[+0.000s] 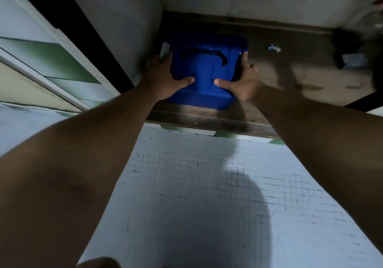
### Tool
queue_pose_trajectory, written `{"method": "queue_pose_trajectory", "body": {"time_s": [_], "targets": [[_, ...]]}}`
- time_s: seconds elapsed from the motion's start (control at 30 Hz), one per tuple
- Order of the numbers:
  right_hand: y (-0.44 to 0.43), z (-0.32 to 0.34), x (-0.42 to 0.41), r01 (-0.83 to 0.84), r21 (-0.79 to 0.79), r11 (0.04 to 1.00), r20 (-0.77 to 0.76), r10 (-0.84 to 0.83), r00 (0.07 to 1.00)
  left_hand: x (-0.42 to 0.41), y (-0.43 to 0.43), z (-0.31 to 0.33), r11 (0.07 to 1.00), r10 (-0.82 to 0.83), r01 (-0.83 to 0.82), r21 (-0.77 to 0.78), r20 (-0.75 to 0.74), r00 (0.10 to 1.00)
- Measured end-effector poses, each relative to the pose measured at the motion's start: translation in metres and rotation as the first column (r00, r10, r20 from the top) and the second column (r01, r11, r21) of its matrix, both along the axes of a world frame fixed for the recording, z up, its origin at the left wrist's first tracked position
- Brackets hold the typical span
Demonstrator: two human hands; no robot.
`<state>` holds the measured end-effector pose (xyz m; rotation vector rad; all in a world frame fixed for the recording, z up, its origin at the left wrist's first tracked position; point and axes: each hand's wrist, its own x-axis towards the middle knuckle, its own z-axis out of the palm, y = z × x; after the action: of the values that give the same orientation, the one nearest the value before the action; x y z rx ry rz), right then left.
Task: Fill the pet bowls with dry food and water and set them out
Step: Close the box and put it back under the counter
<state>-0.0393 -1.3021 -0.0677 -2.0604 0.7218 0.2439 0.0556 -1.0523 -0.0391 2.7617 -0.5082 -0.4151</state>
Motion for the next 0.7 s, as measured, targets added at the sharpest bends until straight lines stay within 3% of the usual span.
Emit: {"method": "queue_pose_trajectory", "body": {"time_s": [0.17,0.3,0.53,0.7], "targets": [[0.035,0.062,-0.013,-0.090,-0.329,0.940,-0.149,0.042,0.988,0.001,-0.010,0.028,0.962,-0.076,0.069,0.266,0.017,0.997],[0.068,0.116,-0.040,-0.171,-0.503,0.847,-0.098,0.141,0.985,-0.039,-0.024,0.085,0.963,-0.122,0.104,0.247,0.061,0.991],[0.087,0.275,-0.124,-0.324,-0.461,0.826,-0.207,0.255,0.945,-0.133,0.005,0.236,0.963,-0.172,0.173,0.207,-0.025,0.985],[0.097,0.390,-0.176,-0.292,-0.457,0.841,-0.218,0.212,0.953,-0.184,0.025,0.344,0.977,-0.177,0.181,0.114,-0.046,0.983]]}}
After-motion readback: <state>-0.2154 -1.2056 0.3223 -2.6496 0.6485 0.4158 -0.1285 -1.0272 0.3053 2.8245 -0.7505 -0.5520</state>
